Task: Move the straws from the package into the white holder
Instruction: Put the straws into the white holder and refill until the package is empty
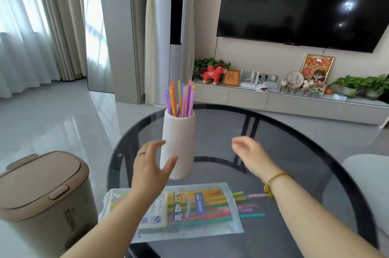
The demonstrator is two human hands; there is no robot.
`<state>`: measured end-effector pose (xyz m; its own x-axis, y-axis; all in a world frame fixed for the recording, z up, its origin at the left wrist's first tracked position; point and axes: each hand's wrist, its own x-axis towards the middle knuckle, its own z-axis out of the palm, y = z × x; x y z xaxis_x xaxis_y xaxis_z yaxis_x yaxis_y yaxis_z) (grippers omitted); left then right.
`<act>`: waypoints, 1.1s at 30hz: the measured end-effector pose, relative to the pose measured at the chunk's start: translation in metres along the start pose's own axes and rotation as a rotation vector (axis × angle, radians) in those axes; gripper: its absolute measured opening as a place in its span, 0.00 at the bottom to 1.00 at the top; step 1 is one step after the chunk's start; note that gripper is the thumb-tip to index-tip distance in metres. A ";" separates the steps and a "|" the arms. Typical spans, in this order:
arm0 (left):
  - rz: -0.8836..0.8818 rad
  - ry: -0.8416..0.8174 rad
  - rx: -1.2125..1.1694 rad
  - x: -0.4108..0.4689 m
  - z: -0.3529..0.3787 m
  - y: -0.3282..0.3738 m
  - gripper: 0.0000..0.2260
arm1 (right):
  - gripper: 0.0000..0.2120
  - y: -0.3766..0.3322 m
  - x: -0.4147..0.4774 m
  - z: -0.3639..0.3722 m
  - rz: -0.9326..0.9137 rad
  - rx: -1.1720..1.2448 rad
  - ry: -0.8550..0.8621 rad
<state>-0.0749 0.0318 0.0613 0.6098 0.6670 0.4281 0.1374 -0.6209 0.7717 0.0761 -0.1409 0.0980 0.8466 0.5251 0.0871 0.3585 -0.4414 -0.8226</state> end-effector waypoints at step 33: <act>0.341 -0.537 0.650 -0.090 0.061 -0.026 0.34 | 0.11 0.099 -0.080 0.009 -0.204 -1.056 -0.175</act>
<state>-0.0864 -0.0371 -0.0261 0.9573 0.2244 0.1822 0.1971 -0.9678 0.1566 0.0405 -0.2203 0.0047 0.6947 0.7191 0.0173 0.7141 -0.6923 0.1034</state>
